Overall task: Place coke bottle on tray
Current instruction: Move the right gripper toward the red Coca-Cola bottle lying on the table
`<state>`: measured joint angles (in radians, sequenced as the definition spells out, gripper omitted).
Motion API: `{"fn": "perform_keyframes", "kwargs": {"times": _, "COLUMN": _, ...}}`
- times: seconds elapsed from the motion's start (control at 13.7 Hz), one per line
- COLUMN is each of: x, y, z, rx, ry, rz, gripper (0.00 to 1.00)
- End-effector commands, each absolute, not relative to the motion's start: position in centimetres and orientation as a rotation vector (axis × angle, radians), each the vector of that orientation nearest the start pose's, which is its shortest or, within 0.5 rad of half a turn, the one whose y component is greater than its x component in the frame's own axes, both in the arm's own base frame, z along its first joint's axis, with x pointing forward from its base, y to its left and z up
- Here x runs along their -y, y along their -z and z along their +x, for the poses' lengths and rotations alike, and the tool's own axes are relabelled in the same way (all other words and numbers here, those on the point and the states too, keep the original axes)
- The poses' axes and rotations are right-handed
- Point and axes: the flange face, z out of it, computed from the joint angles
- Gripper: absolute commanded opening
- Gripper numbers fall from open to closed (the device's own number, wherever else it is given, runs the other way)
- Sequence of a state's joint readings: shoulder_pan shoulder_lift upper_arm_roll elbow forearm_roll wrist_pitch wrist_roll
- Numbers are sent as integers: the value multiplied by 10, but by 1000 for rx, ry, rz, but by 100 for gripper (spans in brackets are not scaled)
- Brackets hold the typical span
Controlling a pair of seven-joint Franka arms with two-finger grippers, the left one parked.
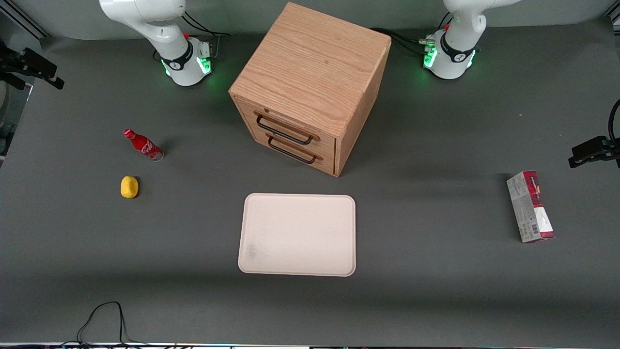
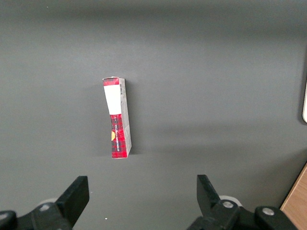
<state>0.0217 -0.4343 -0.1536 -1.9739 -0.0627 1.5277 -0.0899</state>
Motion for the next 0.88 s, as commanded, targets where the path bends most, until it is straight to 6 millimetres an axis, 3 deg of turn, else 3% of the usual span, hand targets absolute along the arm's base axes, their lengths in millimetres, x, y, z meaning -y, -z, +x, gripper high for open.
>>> {"fn": "perform_keyframes", "kwargs": {"times": 0.0, "x": 71, "y": -615, "z": 362, "rx": 73, "ry": 68, "rz": -3153, "gripper": 100}}
{"fn": "perform_keyframes", "kwargs": {"times": 0.15, "x": 76, "y": -611, "z": 363, "rx": 58, "ry": 66, "rz": -3146, "gripper": 100}}
{"fn": "perform_keyframes", "kwargs": {"times": 0.29, "x": 74, "y": -594, "z": 368, "rx": 64, "ry": 49, "rz": -3146, "gripper": 100}}
{"fn": "perform_keyframes", "kwargs": {"times": 0.51, "x": 73, "y": -543, "z": 392, "rx": 66, "ry": -6, "rz": -3150, "gripper": 100}}
{"fn": "perform_keyframes", "kwargs": {"times": 0.8, "x": 67, "y": -468, "z": 399, "rx": 87, "ry": -27, "rz": -3148, "gripper": 100}}
